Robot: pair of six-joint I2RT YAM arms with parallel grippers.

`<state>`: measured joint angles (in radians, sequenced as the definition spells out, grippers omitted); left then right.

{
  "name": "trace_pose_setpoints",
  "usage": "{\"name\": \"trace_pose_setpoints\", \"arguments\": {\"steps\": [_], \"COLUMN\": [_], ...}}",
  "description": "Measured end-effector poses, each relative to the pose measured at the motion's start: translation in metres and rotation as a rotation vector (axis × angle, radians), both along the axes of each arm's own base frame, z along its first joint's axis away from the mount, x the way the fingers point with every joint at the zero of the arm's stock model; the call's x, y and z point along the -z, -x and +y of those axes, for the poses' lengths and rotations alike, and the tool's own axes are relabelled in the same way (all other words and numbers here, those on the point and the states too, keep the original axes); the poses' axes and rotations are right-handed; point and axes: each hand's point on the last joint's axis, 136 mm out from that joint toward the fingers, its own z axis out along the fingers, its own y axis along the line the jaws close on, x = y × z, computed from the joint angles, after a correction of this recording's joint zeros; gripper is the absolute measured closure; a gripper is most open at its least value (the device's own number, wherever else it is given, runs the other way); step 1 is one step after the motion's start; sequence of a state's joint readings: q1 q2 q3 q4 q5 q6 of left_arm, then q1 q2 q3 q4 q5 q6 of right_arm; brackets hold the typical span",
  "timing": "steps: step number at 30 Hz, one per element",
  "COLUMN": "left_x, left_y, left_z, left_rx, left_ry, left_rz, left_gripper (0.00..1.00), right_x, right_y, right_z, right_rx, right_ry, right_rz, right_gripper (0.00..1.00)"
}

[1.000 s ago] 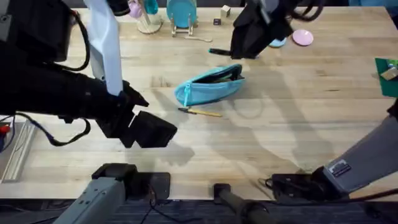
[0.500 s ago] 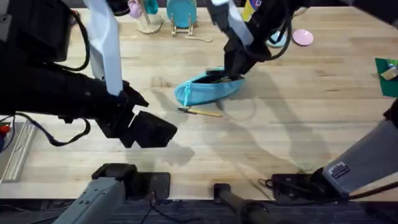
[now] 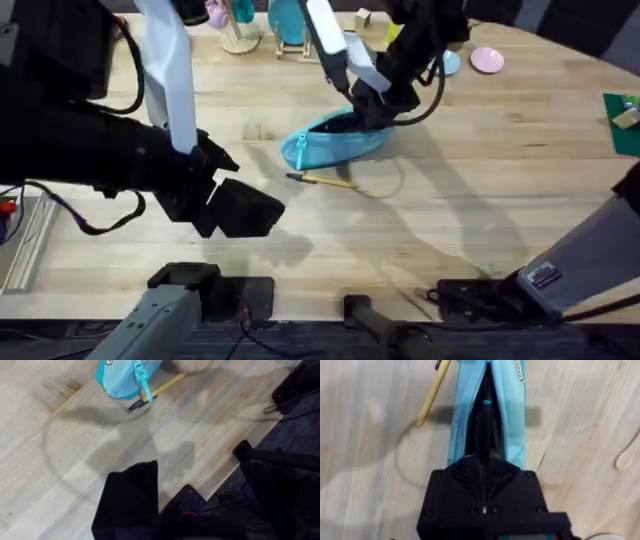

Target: Unzip the bag, pick up the pens from the table one at a time and place them inside, then zip the bag closed.

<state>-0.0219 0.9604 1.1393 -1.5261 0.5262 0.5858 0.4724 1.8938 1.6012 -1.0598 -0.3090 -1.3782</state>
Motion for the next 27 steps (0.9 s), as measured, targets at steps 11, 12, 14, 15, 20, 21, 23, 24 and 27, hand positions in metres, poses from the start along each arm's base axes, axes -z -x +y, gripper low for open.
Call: {"name": "trace_pose_setpoints", "arguments": {"steps": [11,12,14,15,20,21,23,24,27], "left_x": [0.0,0.0,0.0,0.0,0.0,0.0,0.0,0.0,0.0], "left_y": [0.0,0.0,0.0,0.0,0.0,0.0,0.0,0.0,0.0], "left_z": [0.0,0.0,0.0,0.0,0.0,0.0,0.0,0.0,0.0], "left_rx": [0.0,0.0,0.0,0.0,0.0,0.0,0.0,0.0,0.0], "left_ry": [0.0,0.0,0.0,0.0,0.0,0.0,0.0,0.0,0.0], "left_rz": [0.0,0.0,0.0,0.0,0.0,0.0,0.0,0.0,0.0], "left_gripper": [0.007,0.007,0.007,0.007,0.007,0.007,0.007,0.007,0.007], "right_x": [0.015,0.016,0.016,0.016,0.016,0.016,0.016,0.016,0.016], "right_y": [0.004,0.004,0.005,0.006,0.005,0.005,0.005,0.006,0.006], "right_z": [0.014,0.015,0.016,0.016,0.017,0.017,0.017,0.017,0.016], "right_rx": [-0.019,-0.019,-0.017,-0.015,-0.009,-0.003,0.004,0.009,0.018], "right_ry": [0.016,0.018,0.019,0.02,0.018,0.019,0.02,0.02,0.022], "right_rz": [0.019,0.021,0.023,0.024,0.023,0.026,0.029,0.031,0.037], "right_gripper": [0.967,0.967,0.967,0.967,0.964,0.933,0.715,0.561,0.125]}}
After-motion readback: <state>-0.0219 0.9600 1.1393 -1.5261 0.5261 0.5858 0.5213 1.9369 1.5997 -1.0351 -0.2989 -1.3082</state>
